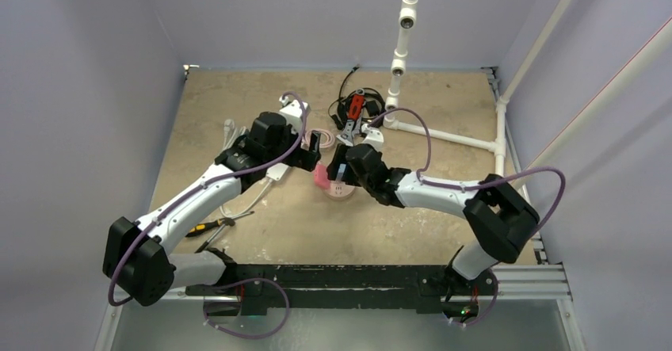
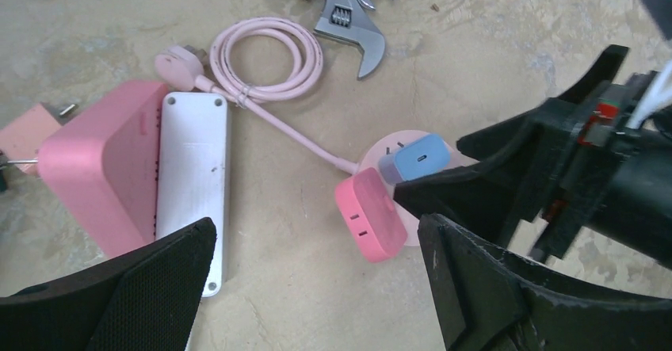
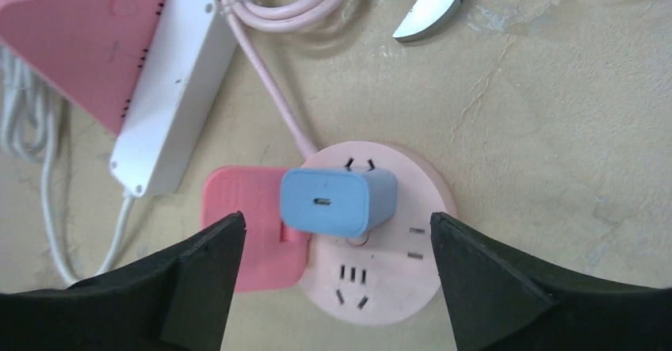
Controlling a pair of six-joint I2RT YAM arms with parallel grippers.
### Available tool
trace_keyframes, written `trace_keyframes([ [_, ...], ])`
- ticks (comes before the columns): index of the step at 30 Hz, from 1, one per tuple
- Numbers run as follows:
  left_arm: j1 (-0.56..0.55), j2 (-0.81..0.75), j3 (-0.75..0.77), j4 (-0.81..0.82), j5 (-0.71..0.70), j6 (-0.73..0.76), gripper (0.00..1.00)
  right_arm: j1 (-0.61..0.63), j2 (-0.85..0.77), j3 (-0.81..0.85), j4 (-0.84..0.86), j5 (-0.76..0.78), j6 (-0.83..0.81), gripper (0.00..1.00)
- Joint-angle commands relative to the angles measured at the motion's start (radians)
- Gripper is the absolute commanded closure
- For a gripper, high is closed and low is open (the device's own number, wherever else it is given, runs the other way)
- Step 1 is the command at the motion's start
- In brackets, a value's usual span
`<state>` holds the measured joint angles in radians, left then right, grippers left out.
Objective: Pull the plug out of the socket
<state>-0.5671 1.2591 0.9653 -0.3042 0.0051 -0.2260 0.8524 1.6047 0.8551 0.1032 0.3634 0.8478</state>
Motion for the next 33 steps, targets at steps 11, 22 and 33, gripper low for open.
trace_keyframes([
  [11,0.106,-0.118,-0.059,0.057,-0.059,-0.052,0.01,-0.148,0.002,0.161,0.085,-0.136,-0.400,0.17],
  [22,0.141,-0.107,-0.057,0.060,-0.082,-0.036,0.01,-0.149,0.315,0.433,0.126,-0.222,-0.642,0.22],
  [33,0.143,-0.109,-0.057,0.067,-0.115,-0.035,0.01,-0.127,0.390,0.426,0.201,-0.322,-0.744,0.11],
])
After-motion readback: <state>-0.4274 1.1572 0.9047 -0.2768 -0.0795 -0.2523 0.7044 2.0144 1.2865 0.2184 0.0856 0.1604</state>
